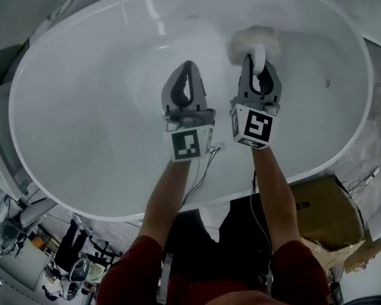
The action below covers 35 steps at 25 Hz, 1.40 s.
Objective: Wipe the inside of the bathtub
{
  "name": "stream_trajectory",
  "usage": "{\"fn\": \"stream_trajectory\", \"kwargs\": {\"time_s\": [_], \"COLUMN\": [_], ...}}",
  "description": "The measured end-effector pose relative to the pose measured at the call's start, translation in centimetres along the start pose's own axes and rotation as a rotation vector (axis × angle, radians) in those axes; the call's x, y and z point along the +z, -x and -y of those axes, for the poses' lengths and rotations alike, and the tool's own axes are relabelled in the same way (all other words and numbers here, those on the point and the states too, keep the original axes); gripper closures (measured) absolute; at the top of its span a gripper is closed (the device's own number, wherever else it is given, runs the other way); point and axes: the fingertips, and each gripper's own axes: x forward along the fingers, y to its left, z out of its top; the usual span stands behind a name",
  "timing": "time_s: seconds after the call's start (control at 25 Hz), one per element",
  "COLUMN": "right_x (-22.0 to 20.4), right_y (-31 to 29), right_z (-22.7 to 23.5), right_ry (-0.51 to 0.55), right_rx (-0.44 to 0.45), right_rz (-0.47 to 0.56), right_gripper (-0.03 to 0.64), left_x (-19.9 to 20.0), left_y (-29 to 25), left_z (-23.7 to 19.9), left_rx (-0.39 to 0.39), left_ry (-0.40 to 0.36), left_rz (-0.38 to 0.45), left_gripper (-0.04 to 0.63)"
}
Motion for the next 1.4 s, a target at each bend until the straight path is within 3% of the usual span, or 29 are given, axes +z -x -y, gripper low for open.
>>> {"fn": "stream_trajectory", "kwargs": {"time_s": [0.08, 0.28, 0.44, 0.8, 1.04, 1.28, 1.4], "right_x": [0.8, -0.1, -2.1, -6.9, -9.2, -12.6, -12.8], "right_y": [1.3, 3.2, 3.1, -1.6, -7.8, -12.8, -14.0], "right_z": [4.4, 12.6, 16.9, 19.9, 20.9, 22.2, 21.9], "right_ry": [-0.003, 0.011, -0.007, -0.008, 0.014, -0.015, 0.030], "right_rx": [-0.055, -0.132, -0.171, -0.159, -0.126, -0.125, -0.137], "right_rz": [0.015, 0.019, -0.005, -0.075, -0.075, -0.129, -0.117], "right_gripper": [0.528, 0.528, 0.528, 0.528, 0.528, 0.528, 0.528], "left_x": [0.5, -0.6, -2.1, -4.3, -7.3, -9.6, -10.2], "left_y": [-1.2, -4.0, -5.3, -7.6, -10.4, -10.7, -10.2], "left_z": [4.0, 12.9, 17.0, 19.2, 20.0, 19.5, 19.3], "left_rx": [-0.036, -0.107, -0.148, -0.151, -0.192, -0.164, -0.163], "left_ry": [-0.023, -0.044, -0.055, -0.067, -0.136, -0.094, -0.085], "left_rz": [0.018, -0.033, -0.061, -0.073, -0.092, -0.112, -0.112], "left_gripper": [0.580, 0.580, 0.580, 0.580, 0.580, 0.580, 0.580]}}
